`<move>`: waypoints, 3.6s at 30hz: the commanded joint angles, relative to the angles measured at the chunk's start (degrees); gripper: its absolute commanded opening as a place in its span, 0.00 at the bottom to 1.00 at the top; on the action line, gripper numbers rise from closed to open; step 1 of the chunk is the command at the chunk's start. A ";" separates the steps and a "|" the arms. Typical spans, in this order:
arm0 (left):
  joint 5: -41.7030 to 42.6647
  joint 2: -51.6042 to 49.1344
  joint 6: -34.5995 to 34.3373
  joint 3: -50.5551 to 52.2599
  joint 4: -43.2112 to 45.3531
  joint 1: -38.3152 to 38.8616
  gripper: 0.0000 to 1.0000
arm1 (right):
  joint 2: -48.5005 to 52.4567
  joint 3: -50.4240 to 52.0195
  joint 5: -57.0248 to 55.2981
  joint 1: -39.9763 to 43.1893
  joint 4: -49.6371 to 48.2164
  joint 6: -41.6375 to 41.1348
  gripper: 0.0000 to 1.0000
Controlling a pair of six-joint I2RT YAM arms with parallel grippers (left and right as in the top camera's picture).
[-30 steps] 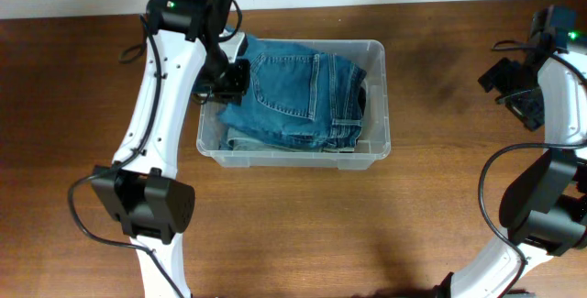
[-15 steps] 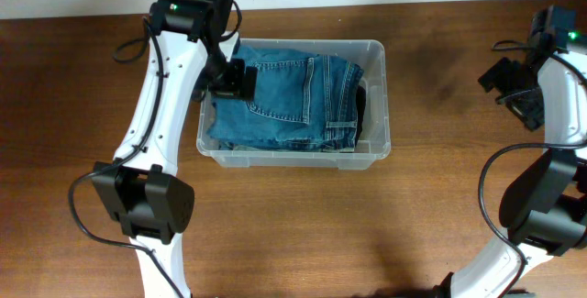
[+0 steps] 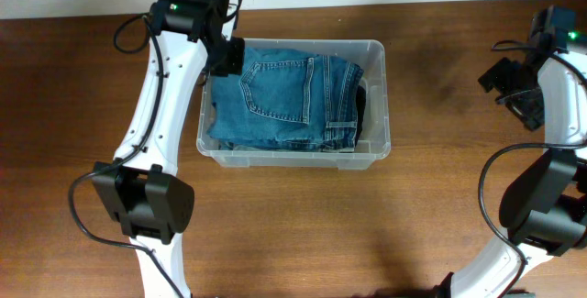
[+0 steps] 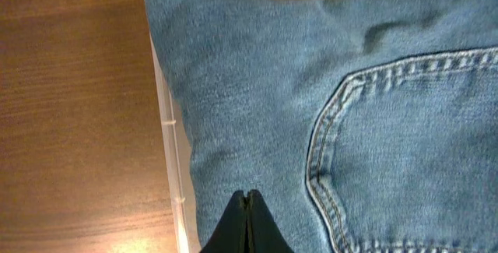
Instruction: Pack container
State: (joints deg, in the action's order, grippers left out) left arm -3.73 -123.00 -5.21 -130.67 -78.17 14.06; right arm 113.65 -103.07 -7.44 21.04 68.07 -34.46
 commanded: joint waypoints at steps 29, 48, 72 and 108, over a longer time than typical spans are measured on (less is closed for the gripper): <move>7.80 -17.25 -4.63 0.28 5.33 5.84 0.01 | 0.26 0.00 -0.72 0.37 0.02 -0.55 0.98; 3.58 -13.88 -8.28 -14.14 -4.96 10.93 0.01 | 0.26 0.00 -0.72 0.37 0.02 -0.55 0.99; 10.38 -24.00 -9.31 -17.33 -0.63 24.33 0.01 | 0.26 0.00 -0.72 0.37 0.02 -0.55 0.98; 5.62 -32.33 -8.00 -32.39 8.52 24.76 0.01 | 0.26 0.00 -0.72 0.37 0.02 -0.55 0.98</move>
State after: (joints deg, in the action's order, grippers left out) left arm 2.98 -153.32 -14.15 -159.70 -69.17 38.68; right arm 113.65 -103.07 -7.44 21.04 68.07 -34.46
